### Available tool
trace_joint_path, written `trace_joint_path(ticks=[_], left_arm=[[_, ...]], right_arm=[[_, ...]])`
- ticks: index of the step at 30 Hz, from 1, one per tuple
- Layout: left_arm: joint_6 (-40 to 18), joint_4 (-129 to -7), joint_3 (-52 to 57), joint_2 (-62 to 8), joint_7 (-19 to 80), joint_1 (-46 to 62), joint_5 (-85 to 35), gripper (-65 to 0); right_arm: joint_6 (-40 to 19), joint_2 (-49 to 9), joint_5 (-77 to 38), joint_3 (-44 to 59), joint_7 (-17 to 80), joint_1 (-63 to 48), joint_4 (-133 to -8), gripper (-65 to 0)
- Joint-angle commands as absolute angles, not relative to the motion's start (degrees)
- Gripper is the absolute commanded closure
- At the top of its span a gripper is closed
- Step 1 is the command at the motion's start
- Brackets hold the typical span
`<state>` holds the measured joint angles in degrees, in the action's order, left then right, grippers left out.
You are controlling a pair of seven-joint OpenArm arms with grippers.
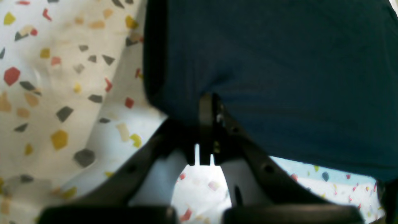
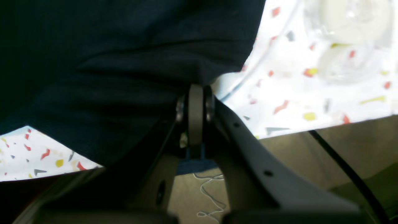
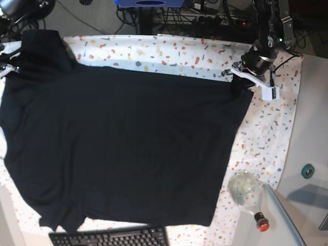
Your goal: Layout the t-shirt on the table in an organized manner, then fold the t-shirt properly
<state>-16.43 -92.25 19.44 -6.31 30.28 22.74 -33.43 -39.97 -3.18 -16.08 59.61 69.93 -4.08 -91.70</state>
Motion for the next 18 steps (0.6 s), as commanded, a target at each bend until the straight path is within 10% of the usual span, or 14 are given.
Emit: trace_joint_path(ticks=[1,18], left_arm=[[-16.5,-93.2,19.7,-6.8,28.9,21.8,-34.1,0.0],[-16.4,-78.4,17.3,-5.6,40.6,-1.4,-33.7,0.0]], right_arm=[[-40.0,-4.3,-16.3,59.5,69.4,-2.7,-92.9,0.0],[-26.2,-8.9,-15.3,42.6,61.8,14.9,-79.5,0.0]])
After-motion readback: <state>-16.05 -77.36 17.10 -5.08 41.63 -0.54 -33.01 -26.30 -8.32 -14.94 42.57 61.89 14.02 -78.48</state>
